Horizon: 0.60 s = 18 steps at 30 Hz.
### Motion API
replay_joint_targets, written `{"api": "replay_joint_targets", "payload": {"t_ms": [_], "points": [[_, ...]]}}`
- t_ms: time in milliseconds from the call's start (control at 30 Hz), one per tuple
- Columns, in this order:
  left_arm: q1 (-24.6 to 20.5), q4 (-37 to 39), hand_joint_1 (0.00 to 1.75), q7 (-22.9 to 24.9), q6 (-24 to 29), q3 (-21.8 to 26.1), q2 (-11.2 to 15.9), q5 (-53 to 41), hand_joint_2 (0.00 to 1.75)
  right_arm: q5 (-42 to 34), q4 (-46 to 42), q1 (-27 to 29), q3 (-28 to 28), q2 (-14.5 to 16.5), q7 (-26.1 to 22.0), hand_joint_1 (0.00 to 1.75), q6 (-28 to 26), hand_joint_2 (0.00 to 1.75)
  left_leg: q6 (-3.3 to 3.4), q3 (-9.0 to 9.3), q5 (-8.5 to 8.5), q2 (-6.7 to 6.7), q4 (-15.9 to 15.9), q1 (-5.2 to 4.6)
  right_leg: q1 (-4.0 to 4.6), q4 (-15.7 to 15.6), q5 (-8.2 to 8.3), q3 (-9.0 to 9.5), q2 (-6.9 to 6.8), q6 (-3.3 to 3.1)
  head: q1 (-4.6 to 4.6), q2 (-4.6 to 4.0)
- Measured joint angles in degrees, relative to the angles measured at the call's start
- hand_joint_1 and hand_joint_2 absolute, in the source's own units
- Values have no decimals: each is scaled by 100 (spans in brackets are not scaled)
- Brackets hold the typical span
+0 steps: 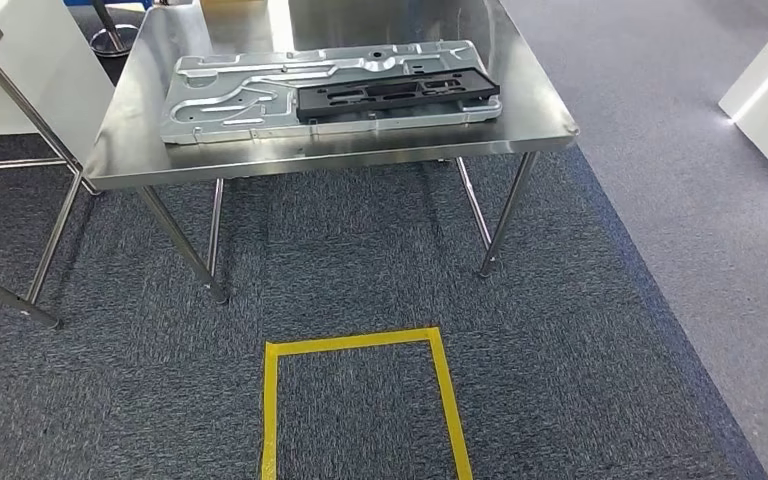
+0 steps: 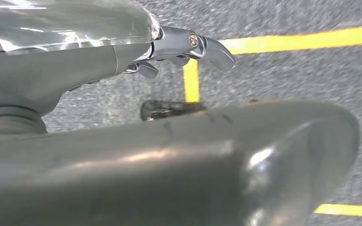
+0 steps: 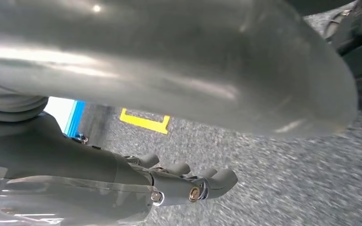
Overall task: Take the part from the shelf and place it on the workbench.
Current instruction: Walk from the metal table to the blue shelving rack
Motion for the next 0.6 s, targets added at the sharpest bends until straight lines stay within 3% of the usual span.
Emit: {"api": "replay_joint_targets", "payload": {"t_ms": [33,67,133,200,233,300,367,400,433,467,500,533,600], "points": [[-13,0,0,-1,-4,-1,2,-1,0,20,-1,-19,0,0,-12,0,6,0,-26,-99,44,-4,56,-5,-4,-427,33,347,2,-3,1,0],[-23,1,0,1,-6,-2,3,-2,0,38,-1,-40,0,0,-32,0,10,0,-57,-174,85,-6,107,-11,1,-889,-39,674,7,-22,-2,0],[-38,1,0,7,6,-4,5,-1,0,64,1,-71,2,1,-80,0,11,0,-126,-253,180,-5,157,-12,42,-1443,-219,1011,16,-91,-6,0],[-38,0,0,18,28,-3,6,2,0,75,4,-74,3,3,-103,0,10,0,-197,-312,258,-9,163,14,56,-1498,-164,942,2,-193,-3,0],[-32,0,0,23,37,-3,7,4,0,78,7,-75,3,4,-105,0,10,0,-229,-365,164,-19,225,29,55,-1500,-98,874,-12,-245,-2,0],[-11,1,0,30,48,-2,8,11,0,80,13,-75,2,4,-107,0,10,0,-278,-521,-350,-38,639,54,55,-1505,52,705,-46,-331,-7,0],[-4,2,0,35,50,-2,5,19,0,80,12,-71,2,-2,-108,0,9,0,-302,-665,-925,-39,1379,62,83,-1493,200,508,-55,-365,-16,0],[-10,2,0,37,50,-2,5,20,0,80,12,-71,2,-4,-109,0,9,0,-304,-678,-1023,-40,1696,63,96,-1479,276,397,-57,-370,-18,0],[-19,2,0,39,48,-2,6,21,0,80,12,-76,2,-4,-110,0,10,0,-298,-622,-968,-41,1876,62,107,-1456,349,279,-57,-370,-19,0],[-28,2,0,40,44,-2,8,20,0,80,12,-82,2,-4,-111,0,12,0,-285,-479,-800,-42,1866,58,112,-1426,413,164,-56,-364,-19,0],[-37,2,0,42,39,-2,10,19,0,80,12,-86,2,-4,-111,0,14,0,-265,-237,-617,-43,1663,53,113,-1390,469,57,-53,-354,-19,0],[-48,2,0,43,32,-2,17,19,0,80,12,-89,2,-4,-111,0,14,0,-237,96,-526,-46,1292,45,114,-1351,518,-28,-51,-338,-20,0],[-77,2,0,39,20,-2,35,16,0,82,13,-93,2,-3,-111,0,15,0,-176,779,-640,-51,346,22,126,-1282,608,-140,-52,-288,-17,0]]}}
